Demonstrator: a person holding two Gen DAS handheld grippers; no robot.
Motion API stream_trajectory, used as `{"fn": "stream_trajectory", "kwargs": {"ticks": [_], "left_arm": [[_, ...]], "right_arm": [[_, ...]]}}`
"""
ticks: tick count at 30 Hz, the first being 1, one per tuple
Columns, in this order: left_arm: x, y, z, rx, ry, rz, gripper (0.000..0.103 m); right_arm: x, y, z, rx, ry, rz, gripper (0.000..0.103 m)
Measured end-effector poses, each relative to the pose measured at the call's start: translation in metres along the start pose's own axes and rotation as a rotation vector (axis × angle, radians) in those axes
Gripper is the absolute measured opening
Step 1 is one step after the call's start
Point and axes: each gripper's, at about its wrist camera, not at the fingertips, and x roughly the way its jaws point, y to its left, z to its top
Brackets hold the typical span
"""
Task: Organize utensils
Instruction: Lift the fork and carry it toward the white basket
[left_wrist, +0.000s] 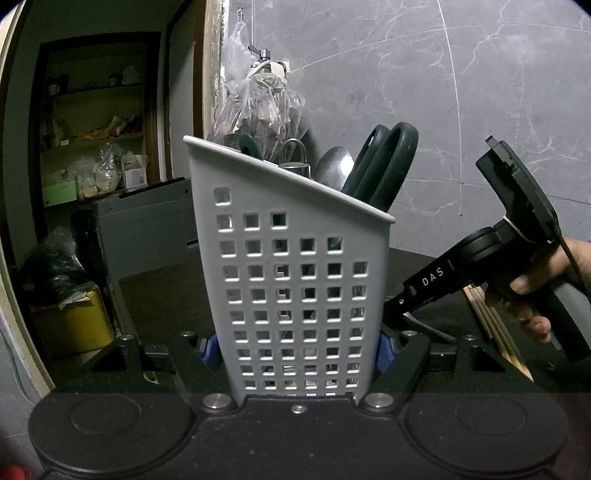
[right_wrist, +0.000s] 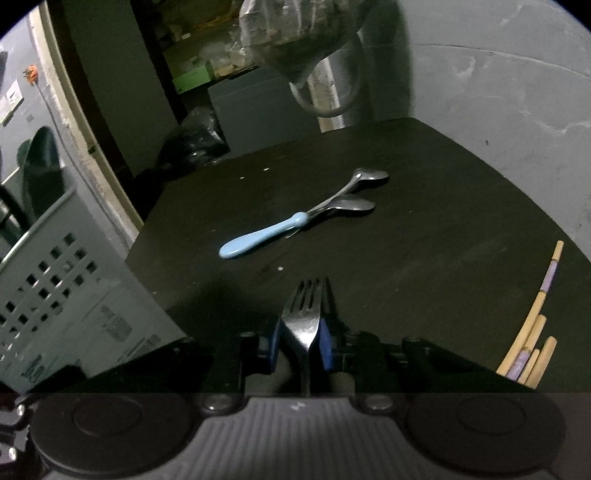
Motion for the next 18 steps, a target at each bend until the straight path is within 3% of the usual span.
{"fn": "stream_trajectory", "kwargs": {"ticks": [3,5,7,10,18], "left_arm": [[0.0000,0.0000,0.0001,0.000,0.000,0.000,0.076],[0.0000,0.0002,-0.0001,0.000,-0.001,0.000,0.076],[-0.0001,0.0000,0.0000,0.000,-0.001,0.000,0.076],[0.0000,0.0001,-0.0001,0.000,-0.001,0.000,0.076],[0.0000,-0.0002,-0.0001,-0.001,0.000,-0.001,0.076]], "right_arm": [[0.0012,0.0011,0.0024,0.009,0.013,0.035,0.042],[0.0030,0.0017,0.0049,0.011,0.025,0.047,0.043],[0.0049,0.0014,0.0068,0.015,0.032,0.062,0.042],[0.0083,-0.0005,0.0091,0.029,0.046,0.073,0.025],[0.0067,0.0070,0.0068,0.001,0.048,0.063,0.024]]}}
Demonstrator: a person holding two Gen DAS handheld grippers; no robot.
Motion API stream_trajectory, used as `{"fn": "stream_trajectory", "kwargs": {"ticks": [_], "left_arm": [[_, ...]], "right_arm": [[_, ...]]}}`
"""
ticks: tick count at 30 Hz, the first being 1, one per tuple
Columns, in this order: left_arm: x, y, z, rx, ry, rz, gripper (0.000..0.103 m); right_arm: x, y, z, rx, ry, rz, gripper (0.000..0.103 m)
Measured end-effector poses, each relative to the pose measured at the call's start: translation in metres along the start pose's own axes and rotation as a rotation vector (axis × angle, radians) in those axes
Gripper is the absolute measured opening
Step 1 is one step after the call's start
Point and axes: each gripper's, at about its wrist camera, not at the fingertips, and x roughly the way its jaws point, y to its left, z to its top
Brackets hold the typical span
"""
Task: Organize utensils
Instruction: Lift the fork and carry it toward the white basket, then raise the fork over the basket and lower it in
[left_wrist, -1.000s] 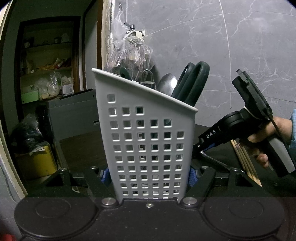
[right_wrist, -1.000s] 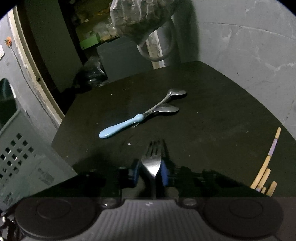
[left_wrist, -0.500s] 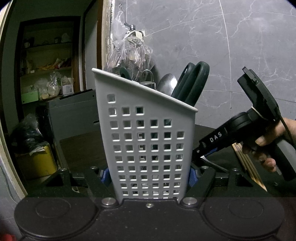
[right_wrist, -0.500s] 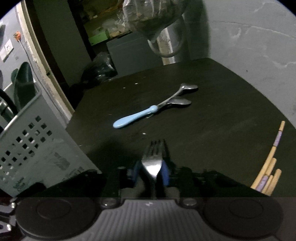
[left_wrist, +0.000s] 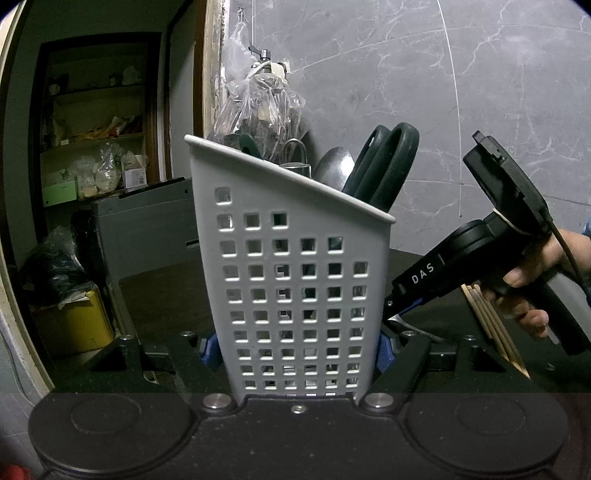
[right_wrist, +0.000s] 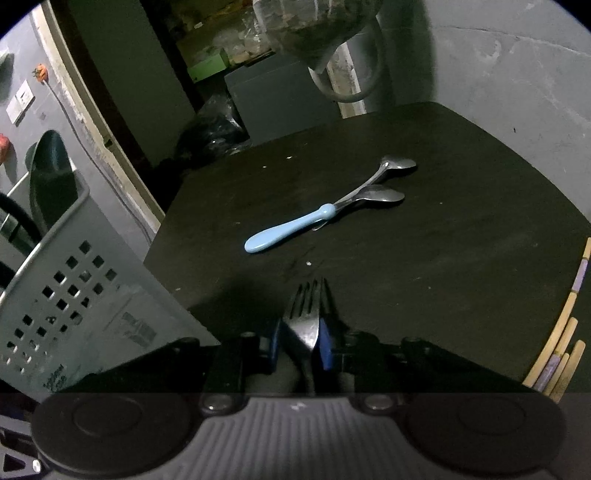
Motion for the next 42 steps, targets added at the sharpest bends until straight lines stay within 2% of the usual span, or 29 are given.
{"fn": "stream_trajectory", "kwargs": {"ticks": [7,13,15,17,21,26,29,35,40,41,42], "left_arm": [[0.000,0.000,0.000,0.000,0.000,0.001,0.076],[0.000,0.001,0.000,0.001,0.000,0.001,0.076],[0.000,0.001,0.000,0.001,0.000,0.001,0.076],[0.000,0.001,0.000,0.001,-0.001,0.001,0.076],[0.000,0.000,0.000,0.000,0.000,0.000,0.076],[0.000,0.000,0.000,0.000,0.000,0.000,0.076],[0.000,0.000,0.000,0.001,0.000,0.000,0.076],[0.000,0.001,0.000,0.000,0.000,0.000,0.076],[0.000,0.000,0.000,-0.001,0.000,0.000,0.076],[0.000,0.000,0.000,0.000,0.000,0.000,0.076],[0.000,0.000,0.000,0.000,-0.001,0.000,0.076]], "right_arm": [[-0.002,0.022,-0.003,-0.122,0.006,-0.076,0.024],[-0.002,0.031,-0.005,-0.180,0.015,-0.098,0.025],[-0.001,0.031,-0.005,-0.185,0.029,-0.094,0.030],[-0.001,0.030,-0.005,-0.188,0.034,-0.065,0.038],[0.002,0.024,0.001,-0.163,0.055,-0.003,0.039],[0.007,0.001,0.015,-0.056,0.095,0.124,0.039],[0.010,-0.009,0.019,-0.016,0.107,0.143,0.025],[0.011,-0.008,0.017,-0.031,0.106,0.150,0.021],[0.010,-0.012,0.019,0.029,0.105,0.140,0.018],[0.009,-0.015,0.019,0.051,0.100,0.138,0.005],[0.008,-0.019,0.019,0.077,0.095,0.139,0.004]]}}
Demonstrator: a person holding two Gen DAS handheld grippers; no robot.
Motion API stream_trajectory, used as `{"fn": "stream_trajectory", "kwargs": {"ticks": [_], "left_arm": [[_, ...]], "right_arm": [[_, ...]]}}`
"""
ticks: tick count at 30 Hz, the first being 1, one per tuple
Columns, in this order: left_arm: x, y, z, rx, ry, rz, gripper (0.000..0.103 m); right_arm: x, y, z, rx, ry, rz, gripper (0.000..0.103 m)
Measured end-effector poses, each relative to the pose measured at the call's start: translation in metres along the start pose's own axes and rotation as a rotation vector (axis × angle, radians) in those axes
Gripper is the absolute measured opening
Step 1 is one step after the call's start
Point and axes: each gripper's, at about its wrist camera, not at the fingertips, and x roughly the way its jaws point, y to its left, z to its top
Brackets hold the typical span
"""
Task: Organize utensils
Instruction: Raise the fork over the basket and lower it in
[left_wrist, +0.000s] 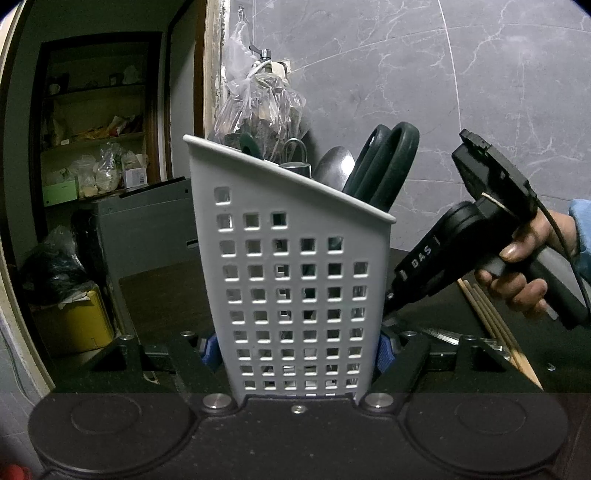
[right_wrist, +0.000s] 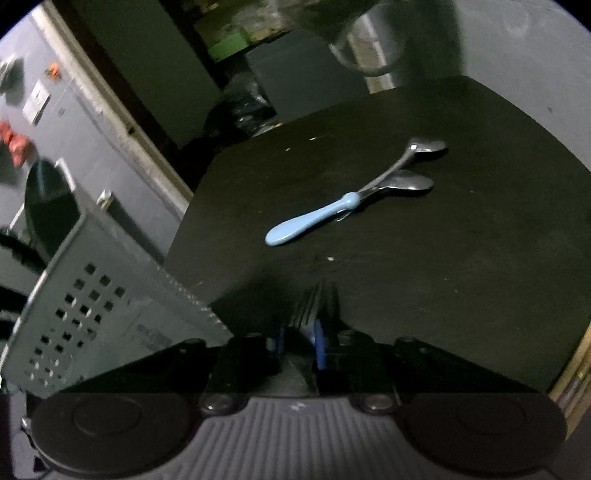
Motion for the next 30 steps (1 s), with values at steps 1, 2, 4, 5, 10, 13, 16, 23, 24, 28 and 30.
{"fn": "stream_trajectory", "kwargs": {"ticks": [1,2,4,5,10,13,16,23,24,28,30], "left_arm": [[0.000,0.000,0.000,-0.001,0.000,0.000,0.076],[0.000,0.000,0.000,0.000,0.000,0.001,0.076],[0.000,0.000,0.000,-0.001,0.000,0.000,0.076],[0.000,0.000,0.000,-0.001,0.000,0.000,0.076],[0.000,0.000,0.000,-0.001,0.000,0.001,0.076],[0.000,0.000,0.000,-0.001,0.000,0.001,0.076],[0.000,0.000,0.000,-0.001,0.000,0.001,0.076],[0.000,0.000,0.000,-0.001,0.000,0.002,0.076],[0.000,0.000,0.000,-0.001,0.000,0.001,0.076],[0.000,0.000,0.000,-0.001,0.000,0.000,0.076],[0.000,0.000,0.000,-0.001,0.000,0.001,0.076]], "right_arm": [[-0.002,-0.003,0.000,0.019,-0.009,0.002,0.003],[-0.004,-0.007,0.000,0.033,-0.016,0.000,0.003],[-0.007,-0.014,0.000,0.064,-0.023,0.001,0.003],[-0.008,-0.017,0.000,0.080,-0.026,0.011,0.003],[-0.018,-0.029,-0.004,0.161,-0.071,0.055,0.003],[-0.030,-0.032,-0.006,0.197,-0.145,0.080,0.004],[-0.050,-0.027,-0.008,0.198,-0.262,0.092,0.003],[-0.103,0.006,0.000,0.116,-0.570,0.066,0.003],[-0.110,0.012,0.003,0.100,-0.612,0.077,0.003],[-0.131,0.037,0.015,0.027,-0.764,0.114,0.003],[-0.137,0.048,0.021,0.008,-0.810,0.109,0.003]]}}
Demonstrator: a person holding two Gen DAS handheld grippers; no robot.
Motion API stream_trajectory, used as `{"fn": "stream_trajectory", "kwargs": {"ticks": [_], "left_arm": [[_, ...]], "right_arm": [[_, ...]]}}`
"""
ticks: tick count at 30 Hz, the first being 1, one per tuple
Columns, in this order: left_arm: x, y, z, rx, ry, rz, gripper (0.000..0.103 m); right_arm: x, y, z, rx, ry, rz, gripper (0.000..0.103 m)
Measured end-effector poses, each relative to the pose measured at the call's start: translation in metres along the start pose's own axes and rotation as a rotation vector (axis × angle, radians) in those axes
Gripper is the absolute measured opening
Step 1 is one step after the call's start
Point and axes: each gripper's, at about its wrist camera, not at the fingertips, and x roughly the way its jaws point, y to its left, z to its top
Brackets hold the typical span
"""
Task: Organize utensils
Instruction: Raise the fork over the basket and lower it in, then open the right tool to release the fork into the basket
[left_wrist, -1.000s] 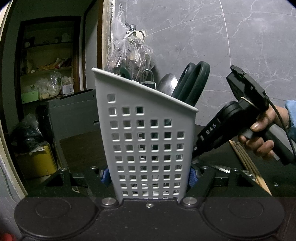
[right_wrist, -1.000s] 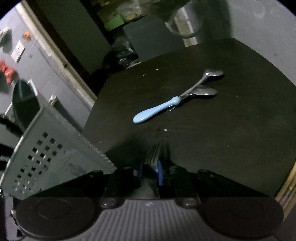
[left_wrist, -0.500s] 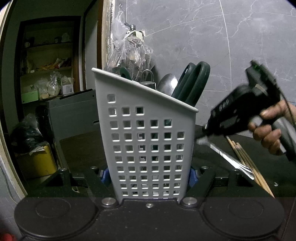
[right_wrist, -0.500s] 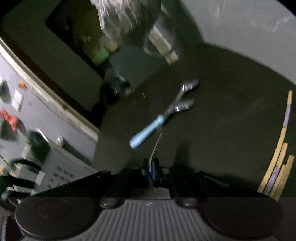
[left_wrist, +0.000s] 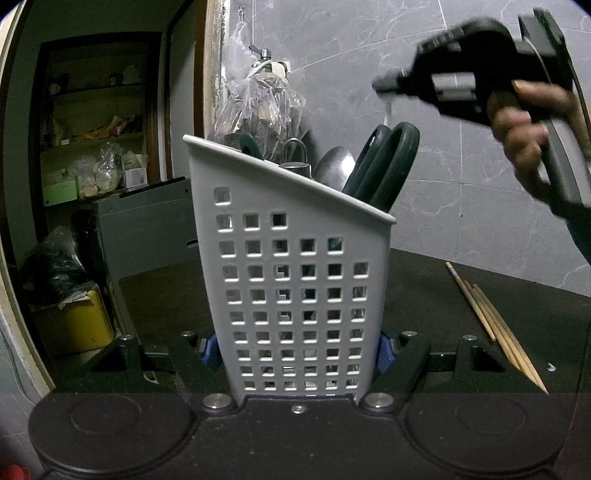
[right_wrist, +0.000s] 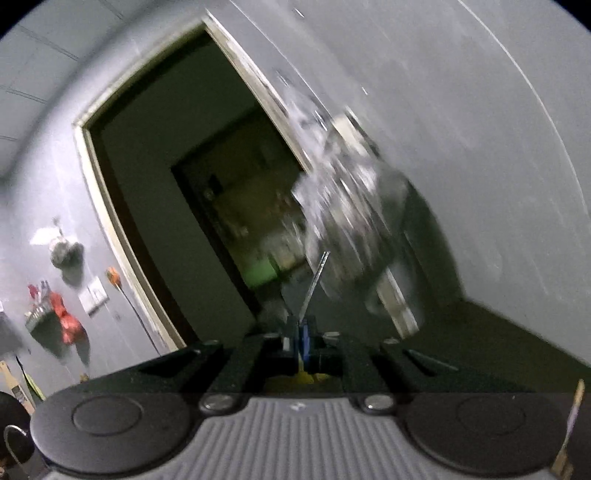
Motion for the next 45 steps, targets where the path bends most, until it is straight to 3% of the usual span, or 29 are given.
{"fn": "stream_trajectory", "kwargs": {"ticks": [9,15,20,33,45], "left_arm": [[0.000,0.000,0.000,0.000,0.000,0.000,0.076],[0.000,0.000,0.000,0.001,0.000,0.000,0.076],[0.000,0.000,0.000,0.000,0.000,0.000,0.076],[0.000,0.000,0.000,0.001,0.001,0.000,0.076],[0.000,0.000,0.000,0.000,0.001,0.000,0.076]], "right_arm": [[-0.006,0.045,0.013,-0.094,-0.151,0.032,0.003],[-0.006,0.066,0.009,-0.104,-0.110,0.141,0.003],[-0.011,0.078,0.002,-0.129,-0.096,0.184,0.003],[0.001,0.091,-0.021,-0.154,0.004,0.232,0.003],[0.002,0.079,-0.055,-0.160,0.092,0.243,0.003]]}}
